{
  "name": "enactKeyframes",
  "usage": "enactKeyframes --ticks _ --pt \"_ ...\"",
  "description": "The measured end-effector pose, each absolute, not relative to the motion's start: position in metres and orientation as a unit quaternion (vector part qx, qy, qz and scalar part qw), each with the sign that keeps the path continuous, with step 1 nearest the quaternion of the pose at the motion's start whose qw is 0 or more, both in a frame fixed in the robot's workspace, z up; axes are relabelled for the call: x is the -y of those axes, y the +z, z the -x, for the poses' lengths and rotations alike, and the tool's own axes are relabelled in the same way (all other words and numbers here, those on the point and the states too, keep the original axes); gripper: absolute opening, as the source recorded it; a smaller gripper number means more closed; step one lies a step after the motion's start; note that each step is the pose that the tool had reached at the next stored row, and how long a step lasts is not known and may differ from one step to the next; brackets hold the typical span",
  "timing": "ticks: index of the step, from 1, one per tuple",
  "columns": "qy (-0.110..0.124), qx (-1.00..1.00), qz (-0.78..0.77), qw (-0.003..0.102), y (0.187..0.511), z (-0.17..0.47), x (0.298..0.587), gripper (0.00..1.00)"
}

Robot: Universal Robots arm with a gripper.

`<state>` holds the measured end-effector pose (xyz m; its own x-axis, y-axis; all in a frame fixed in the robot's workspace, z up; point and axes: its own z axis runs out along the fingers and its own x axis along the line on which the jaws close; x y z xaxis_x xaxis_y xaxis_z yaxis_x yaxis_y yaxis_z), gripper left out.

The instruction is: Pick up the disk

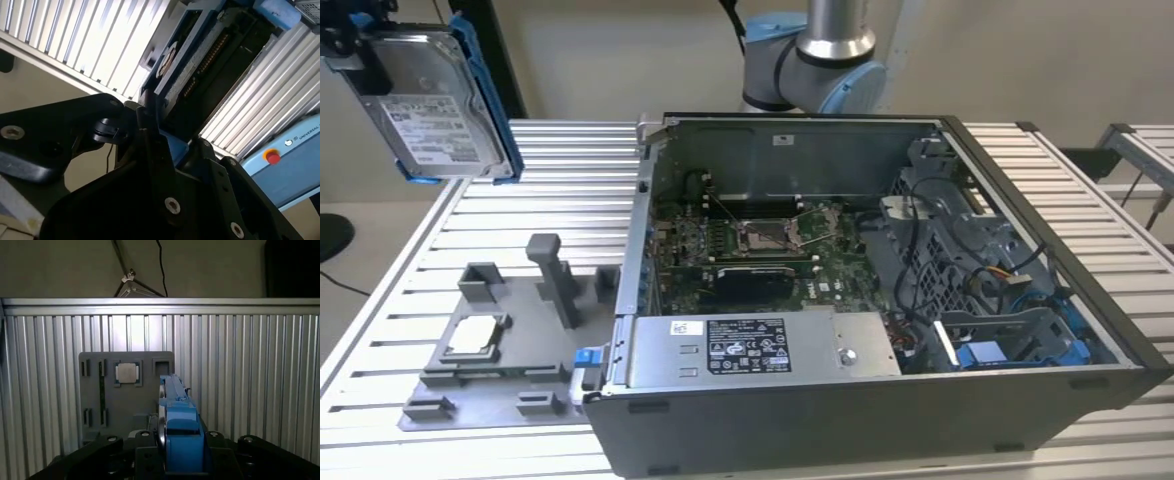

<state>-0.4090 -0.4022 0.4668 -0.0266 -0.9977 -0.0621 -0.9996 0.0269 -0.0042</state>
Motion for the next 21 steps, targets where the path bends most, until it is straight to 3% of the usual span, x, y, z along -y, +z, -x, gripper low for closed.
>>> enactKeyframes --ticks 8,21 --pt "0.020 -0.716 0.697 0.024 0.503 0.409 0.402 0.00" --pt "0.020 -0.716 0.697 0.024 0.504 0.383 0.401 0.00"
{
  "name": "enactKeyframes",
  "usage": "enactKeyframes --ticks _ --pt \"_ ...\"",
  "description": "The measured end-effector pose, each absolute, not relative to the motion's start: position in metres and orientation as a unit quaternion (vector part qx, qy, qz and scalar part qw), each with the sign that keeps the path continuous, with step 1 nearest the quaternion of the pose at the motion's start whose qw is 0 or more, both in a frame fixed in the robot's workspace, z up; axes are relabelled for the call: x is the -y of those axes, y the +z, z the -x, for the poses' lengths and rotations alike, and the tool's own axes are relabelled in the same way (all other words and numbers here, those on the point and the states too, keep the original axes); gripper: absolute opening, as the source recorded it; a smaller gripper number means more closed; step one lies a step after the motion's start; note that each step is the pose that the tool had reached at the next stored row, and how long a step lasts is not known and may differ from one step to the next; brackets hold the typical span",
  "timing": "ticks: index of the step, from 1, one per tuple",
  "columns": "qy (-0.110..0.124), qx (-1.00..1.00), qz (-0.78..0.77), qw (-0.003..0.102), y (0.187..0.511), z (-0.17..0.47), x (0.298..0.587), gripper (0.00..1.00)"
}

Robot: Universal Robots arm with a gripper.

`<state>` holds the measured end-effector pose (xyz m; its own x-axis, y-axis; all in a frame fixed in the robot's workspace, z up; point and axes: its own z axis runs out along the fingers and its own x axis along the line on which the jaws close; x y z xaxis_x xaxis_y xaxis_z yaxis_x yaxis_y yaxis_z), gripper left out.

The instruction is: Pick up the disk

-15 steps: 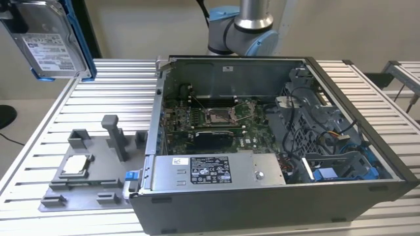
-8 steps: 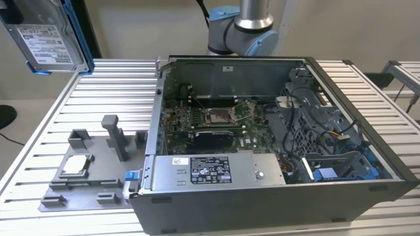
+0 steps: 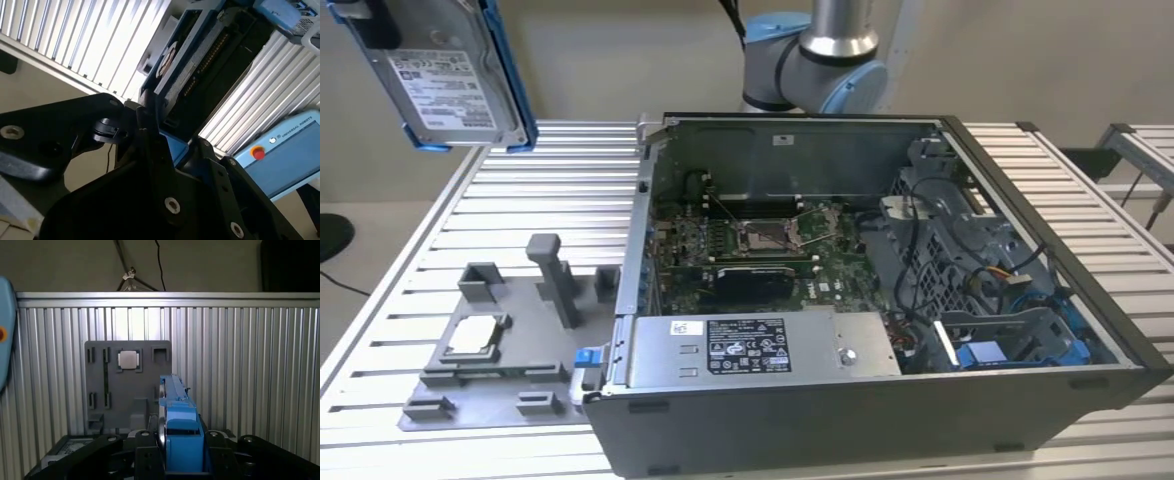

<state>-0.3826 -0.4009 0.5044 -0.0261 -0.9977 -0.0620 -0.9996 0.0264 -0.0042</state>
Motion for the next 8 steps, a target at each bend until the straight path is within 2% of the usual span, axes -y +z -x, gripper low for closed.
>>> enactKeyframes --ticks 8 --pt "0.020 -0.716 0.697 0.024 0.504 0.363 0.399 0.00"
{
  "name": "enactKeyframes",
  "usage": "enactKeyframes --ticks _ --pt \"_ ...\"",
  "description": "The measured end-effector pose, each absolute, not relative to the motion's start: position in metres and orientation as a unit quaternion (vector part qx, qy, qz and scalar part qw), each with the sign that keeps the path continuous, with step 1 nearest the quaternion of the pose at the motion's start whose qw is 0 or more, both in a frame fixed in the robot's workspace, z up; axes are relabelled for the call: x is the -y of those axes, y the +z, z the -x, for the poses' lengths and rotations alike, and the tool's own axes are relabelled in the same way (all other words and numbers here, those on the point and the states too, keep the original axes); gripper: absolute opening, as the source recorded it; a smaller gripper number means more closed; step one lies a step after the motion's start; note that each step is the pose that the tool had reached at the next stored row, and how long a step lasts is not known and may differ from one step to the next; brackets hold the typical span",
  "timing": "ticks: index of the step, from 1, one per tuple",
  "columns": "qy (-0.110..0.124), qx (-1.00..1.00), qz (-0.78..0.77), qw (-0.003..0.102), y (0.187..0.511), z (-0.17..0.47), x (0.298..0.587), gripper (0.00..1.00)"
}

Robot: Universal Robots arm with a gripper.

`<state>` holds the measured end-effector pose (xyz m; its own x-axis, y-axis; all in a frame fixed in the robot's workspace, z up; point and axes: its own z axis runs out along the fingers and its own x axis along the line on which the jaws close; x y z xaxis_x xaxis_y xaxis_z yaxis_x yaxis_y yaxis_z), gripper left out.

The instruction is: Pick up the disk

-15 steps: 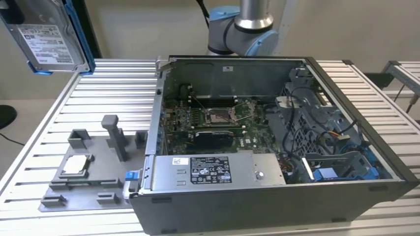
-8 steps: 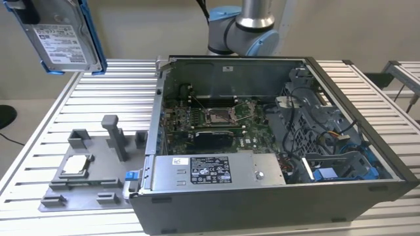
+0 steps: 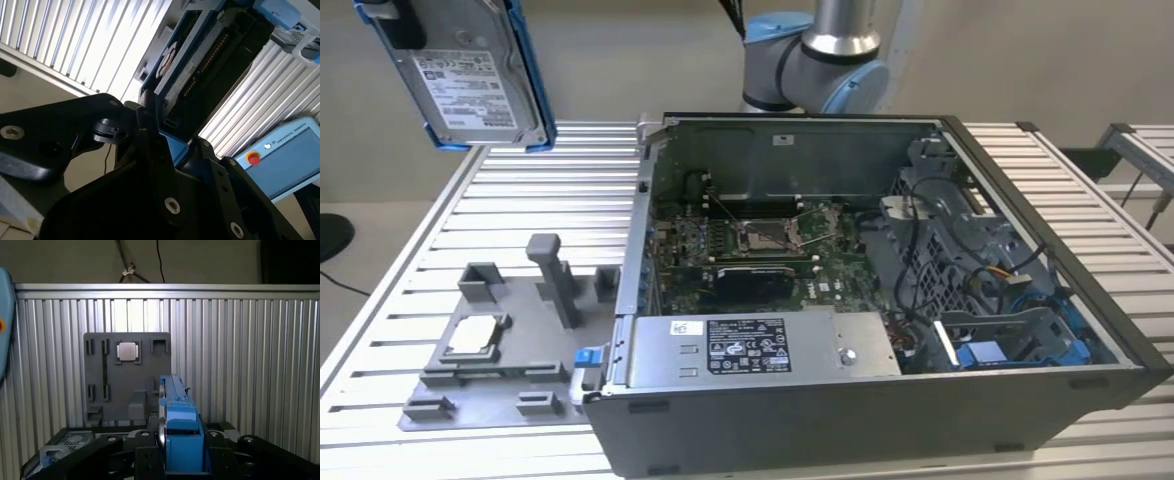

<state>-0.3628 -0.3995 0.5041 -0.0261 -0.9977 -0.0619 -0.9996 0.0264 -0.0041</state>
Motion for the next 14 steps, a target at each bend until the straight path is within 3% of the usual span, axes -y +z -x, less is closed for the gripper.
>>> enactKeyframes --ticks 14 --pt "0.020 -0.716 0.698 0.024 0.503 0.339 0.396 0.00"
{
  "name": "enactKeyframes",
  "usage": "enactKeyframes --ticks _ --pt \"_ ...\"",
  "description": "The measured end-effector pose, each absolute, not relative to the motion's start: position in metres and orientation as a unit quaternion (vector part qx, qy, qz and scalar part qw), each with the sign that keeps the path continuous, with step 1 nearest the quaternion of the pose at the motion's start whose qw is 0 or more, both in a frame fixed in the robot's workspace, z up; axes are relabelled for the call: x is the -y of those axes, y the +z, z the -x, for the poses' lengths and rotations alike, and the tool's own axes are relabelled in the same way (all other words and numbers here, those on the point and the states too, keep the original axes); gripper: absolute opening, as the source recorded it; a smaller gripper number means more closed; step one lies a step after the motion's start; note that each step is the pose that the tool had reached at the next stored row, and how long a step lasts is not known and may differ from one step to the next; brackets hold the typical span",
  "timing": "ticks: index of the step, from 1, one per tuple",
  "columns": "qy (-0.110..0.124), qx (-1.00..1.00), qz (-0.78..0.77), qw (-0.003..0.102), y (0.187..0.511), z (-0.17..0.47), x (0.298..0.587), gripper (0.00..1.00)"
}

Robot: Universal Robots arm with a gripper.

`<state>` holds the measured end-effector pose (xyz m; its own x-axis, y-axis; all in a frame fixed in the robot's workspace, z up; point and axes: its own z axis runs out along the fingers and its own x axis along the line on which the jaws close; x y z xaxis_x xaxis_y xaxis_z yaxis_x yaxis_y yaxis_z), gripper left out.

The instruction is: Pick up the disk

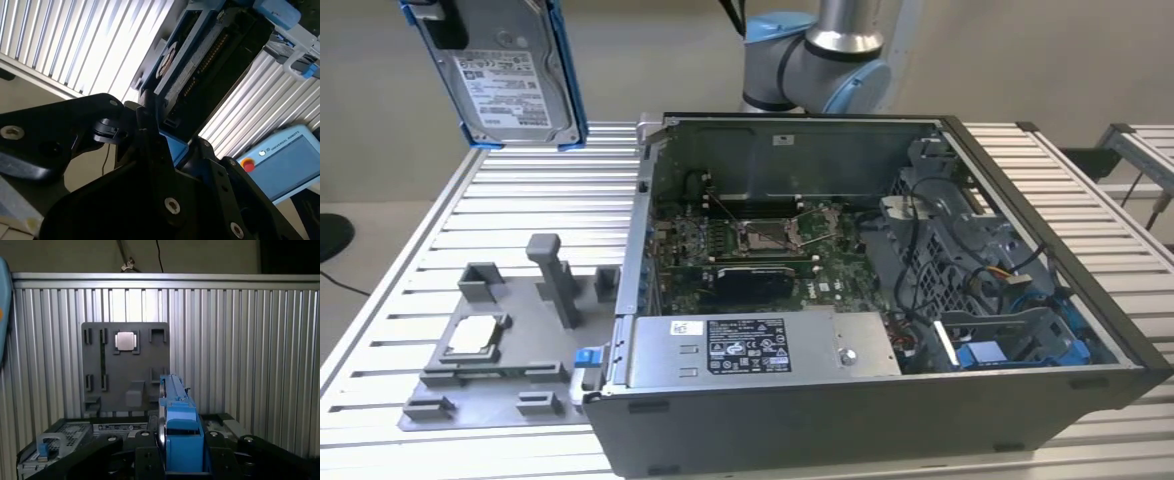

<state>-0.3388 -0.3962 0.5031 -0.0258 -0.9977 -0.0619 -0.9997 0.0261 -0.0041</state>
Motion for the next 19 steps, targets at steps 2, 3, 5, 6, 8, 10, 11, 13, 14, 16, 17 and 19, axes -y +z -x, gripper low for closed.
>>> enactKeyframes --ticks 2,3,5,6,8,10,11,13,14,16,17,19 --pt "0.020 -0.716 0.698 0.024 0.503 0.336 0.396 0.00" --pt "0.020 -0.716 0.698 0.024 0.503 0.334 0.396 0.00" --pt "0.020 -0.716 0.698 0.024 0.503 0.330 0.395 0.00" --pt "0.020 -0.716 0.698 0.024 0.503 0.328 0.395 0.00" --pt "0.020 -0.716 0.698 0.024 0.503 0.320 0.395 0.00" --pt "0.020 -0.716 0.698 0.024 0.503 0.313 0.395 0.00" --pt "0.020 -0.716 0.698 0.024 0.503 0.310 0.395 0.00" --pt "0.020 -0.716 0.698 0.024 0.502 0.304 0.395 0.00" --pt "0.020 -0.716 0.698 0.024 0.502 0.301 0.395 0.00" --pt "0.020 -0.716 0.698 0.024 0.502 0.296 0.395 0.00" --pt "0.020 -0.716 0.698 0.024 0.502 0.293 0.394 0.00" --pt "0.020 -0.716 0.698 0.024 0.502 0.288 0.394 0.00"
